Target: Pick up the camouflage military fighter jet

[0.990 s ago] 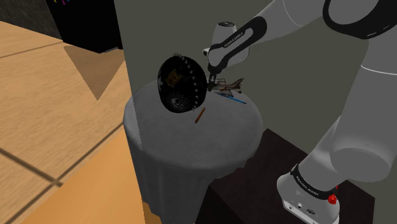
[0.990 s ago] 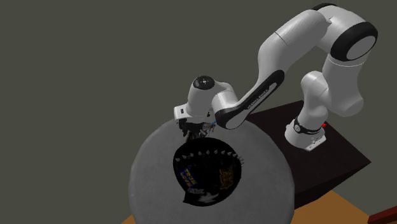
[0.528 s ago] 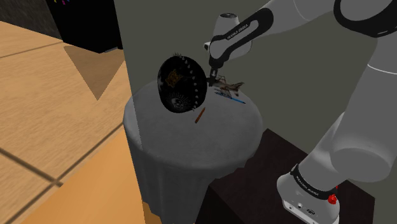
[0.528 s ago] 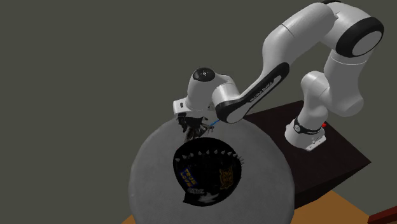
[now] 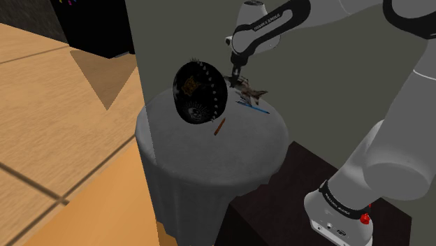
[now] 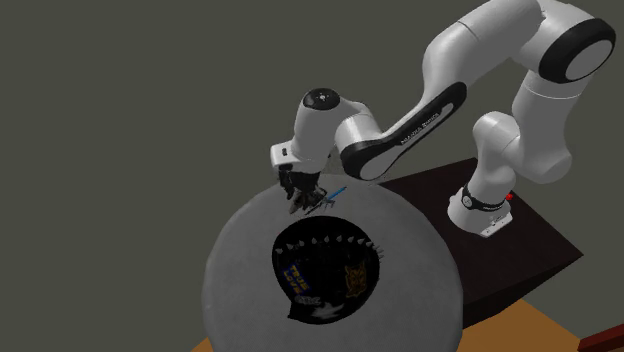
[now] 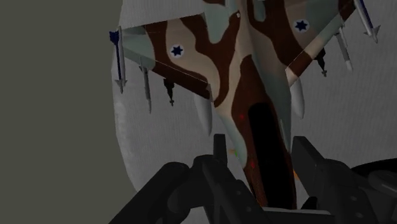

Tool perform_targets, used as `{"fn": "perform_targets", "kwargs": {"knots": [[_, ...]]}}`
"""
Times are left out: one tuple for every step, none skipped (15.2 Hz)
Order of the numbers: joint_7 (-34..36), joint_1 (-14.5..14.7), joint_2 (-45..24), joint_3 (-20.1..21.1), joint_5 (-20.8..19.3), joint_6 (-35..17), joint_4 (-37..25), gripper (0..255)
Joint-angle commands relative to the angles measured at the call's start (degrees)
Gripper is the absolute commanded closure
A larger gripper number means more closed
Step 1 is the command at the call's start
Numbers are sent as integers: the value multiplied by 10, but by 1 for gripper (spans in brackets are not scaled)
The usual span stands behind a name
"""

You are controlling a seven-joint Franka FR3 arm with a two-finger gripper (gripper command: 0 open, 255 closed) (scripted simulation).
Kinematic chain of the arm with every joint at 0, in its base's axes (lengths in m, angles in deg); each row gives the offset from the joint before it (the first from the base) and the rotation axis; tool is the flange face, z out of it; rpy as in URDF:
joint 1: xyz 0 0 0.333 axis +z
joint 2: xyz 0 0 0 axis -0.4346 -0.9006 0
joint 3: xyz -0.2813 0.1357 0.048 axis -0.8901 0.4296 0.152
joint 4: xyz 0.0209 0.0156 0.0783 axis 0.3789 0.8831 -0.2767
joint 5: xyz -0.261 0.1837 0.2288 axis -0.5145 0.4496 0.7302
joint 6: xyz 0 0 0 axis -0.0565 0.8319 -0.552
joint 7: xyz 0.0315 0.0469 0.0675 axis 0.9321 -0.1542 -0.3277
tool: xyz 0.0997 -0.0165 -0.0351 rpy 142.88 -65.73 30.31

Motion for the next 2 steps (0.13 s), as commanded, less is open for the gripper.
{"fn": "perform_targets", "kwargs": {"knots": [[0, 0, 4, 0, -1, 9, -5, 255], [0, 0, 4, 0, -1, 9, -5, 255]]}}
